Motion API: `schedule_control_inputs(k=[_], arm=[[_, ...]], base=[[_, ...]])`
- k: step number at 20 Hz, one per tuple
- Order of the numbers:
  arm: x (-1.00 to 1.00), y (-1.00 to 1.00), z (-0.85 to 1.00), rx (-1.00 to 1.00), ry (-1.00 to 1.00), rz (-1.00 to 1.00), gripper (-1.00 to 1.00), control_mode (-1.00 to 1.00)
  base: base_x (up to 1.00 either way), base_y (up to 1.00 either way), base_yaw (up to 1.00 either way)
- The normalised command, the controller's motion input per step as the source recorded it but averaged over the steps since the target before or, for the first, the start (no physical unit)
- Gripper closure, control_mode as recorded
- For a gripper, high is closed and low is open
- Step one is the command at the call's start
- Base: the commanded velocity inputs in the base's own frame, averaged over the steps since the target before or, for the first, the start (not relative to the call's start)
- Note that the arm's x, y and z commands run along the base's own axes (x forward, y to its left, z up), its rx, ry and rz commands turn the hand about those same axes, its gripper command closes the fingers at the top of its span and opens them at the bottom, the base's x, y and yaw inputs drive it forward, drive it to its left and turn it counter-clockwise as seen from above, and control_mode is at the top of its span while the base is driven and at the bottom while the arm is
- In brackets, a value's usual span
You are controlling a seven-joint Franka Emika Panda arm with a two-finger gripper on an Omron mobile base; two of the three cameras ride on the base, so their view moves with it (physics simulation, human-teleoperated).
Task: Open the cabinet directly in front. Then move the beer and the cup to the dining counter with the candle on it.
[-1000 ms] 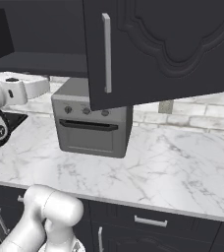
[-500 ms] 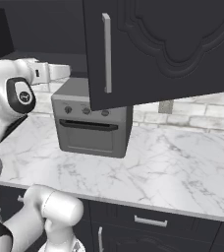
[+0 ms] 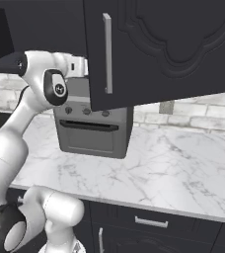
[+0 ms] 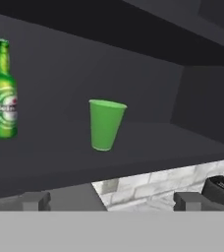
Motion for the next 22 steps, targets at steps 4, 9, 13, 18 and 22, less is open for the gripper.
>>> schedule_control_inputs(k=[4, 9, 13, 18, 22], arm=[[-0.89, -1.0, 0.0, 0.12, 0.0, 0.0, -1.0, -1.0], [-1.0, -1.0, 0.0, 0.16, 0.0, 0.0, -1.0, -1.0], [-0.76, -1.0, -0.04, 0.1, 0.0, -0.02, -1.0, -1.0], [0.06, -1.0, -0.22, 0.0, -0.01, -0.03, -1.0, -1.0], [0.48, -1.0, -0.42, 0.0, -0.08, 0.03, -1.0, -1.0]], base=[[0.0, 0.0, 0.0], [0.0, 0.0, 0.0], [0.0, 0.0, 0.0], [0.0, 0.0, 0.0], [0.0, 0.0, 0.0]])
